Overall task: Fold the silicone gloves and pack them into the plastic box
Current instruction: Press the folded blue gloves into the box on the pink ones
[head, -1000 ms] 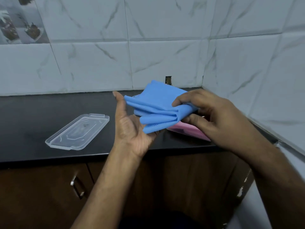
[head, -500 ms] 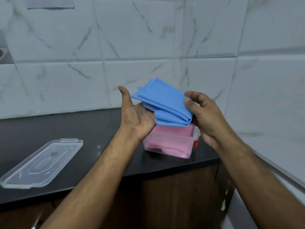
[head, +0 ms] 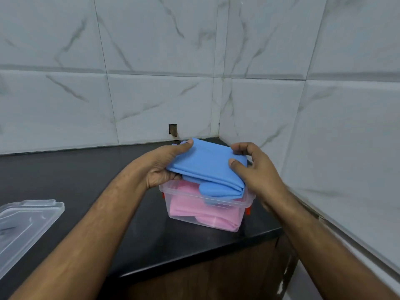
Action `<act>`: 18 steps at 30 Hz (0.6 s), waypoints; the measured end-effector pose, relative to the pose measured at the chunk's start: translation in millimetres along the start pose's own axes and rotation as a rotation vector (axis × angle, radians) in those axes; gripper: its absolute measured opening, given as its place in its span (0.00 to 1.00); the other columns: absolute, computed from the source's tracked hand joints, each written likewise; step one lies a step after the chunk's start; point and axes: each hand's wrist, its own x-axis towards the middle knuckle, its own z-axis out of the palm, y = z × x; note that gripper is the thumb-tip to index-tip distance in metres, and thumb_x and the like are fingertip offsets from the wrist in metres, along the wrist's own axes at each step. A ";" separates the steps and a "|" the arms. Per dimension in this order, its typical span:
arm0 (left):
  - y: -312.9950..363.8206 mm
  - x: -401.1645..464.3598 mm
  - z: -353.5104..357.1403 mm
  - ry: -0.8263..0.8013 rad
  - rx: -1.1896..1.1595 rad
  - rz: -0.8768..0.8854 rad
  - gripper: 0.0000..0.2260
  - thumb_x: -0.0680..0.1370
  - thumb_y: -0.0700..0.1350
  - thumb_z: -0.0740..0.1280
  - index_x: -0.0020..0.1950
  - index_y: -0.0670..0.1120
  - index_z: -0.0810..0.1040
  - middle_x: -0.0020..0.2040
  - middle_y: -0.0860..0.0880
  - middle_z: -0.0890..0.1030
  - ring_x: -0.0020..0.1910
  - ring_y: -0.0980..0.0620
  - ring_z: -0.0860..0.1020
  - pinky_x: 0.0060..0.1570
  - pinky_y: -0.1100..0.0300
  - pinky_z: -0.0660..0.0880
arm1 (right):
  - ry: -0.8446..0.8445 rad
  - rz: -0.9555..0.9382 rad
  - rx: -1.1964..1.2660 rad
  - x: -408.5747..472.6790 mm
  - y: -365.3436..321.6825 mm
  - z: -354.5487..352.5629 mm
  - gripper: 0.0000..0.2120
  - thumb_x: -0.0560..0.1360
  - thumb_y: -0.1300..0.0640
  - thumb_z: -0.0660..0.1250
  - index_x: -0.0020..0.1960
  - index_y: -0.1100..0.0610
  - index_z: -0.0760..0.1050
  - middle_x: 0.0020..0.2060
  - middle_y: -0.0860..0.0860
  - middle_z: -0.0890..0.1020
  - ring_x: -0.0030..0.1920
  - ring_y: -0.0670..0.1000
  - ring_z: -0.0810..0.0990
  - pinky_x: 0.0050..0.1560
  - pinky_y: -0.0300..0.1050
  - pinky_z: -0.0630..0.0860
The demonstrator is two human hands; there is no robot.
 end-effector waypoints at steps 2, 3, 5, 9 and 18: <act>-0.9 1.9 -3.9 -0.022 -0.013 0.003 0.17 0.80 0.52 0.69 0.64 0.42 0.81 0.57 0.42 0.86 0.49 0.46 0.87 0.48 0.46 0.83 | -0.009 -0.042 -0.075 -0.5 1.2 -1.2 0.16 0.78 0.56 0.69 0.65 0.48 0.74 0.60 0.41 0.78 0.61 0.41 0.77 0.67 0.46 0.74; -0.5 2.6 -5.9 -0.032 -0.039 0.004 0.17 0.80 0.53 0.69 0.62 0.42 0.81 0.57 0.42 0.87 0.49 0.46 0.87 0.48 0.46 0.84 | -0.012 -0.055 -0.095 -0.6 1.8 -1.8 0.17 0.78 0.56 0.69 0.66 0.48 0.73 0.60 0.42 0.78 0.62 0.40 0.77 0.67 0.45 0.73; 0.2 4.5 -10.2 -0.027 -0.079 0.006 0.19 0.79 0.54 0.69 0.62 0.42 0.81 0.57 0.41 0.86 0.51 0.44 0.87 0.45 0.44 0.85 | -0.007 -0.076 -0.151 -1.6 2.8 -2.3 0.19 0.78 0.56 0.68 0.68 0.48 0.71 0.63 0.43 0.75 0.62 0.40 0.75 0.67 0.41 0.72; 4.4 10.6 -14.2 0.016 -0.031 -0.009 0.20 0.80 0.57 0.68 0.60 0.42 0.83 0.55 0.41 0.87 0.49 0.45 0.87 0.45 0.44 0.85 | -0.017 -0.060 -0.272 -2.6 5.1 -1.7 0.26 0.78 0.54 0.65 0.75 0.45 0.63 0.67 0.41 0.63 0.57 0.39 0.73 0.58 0.31 0.68; 0.1 13.5 -15.2 0.034 0.236 0.000 0.14 0.83 0.51 0.67 0.60 0.42 0.82 0.57 0.41 0.86 0.59 0.40 0.83 0.69 0.36 0.72 | -0.081 0.029 -0.317 17.3 -6.7 -2.6 0.21 0.82 0.38 0.58 0.62 0.49 0.80 0.55 0.45 0.83 0.56 0.47 0.81 0.53 0.42 0.74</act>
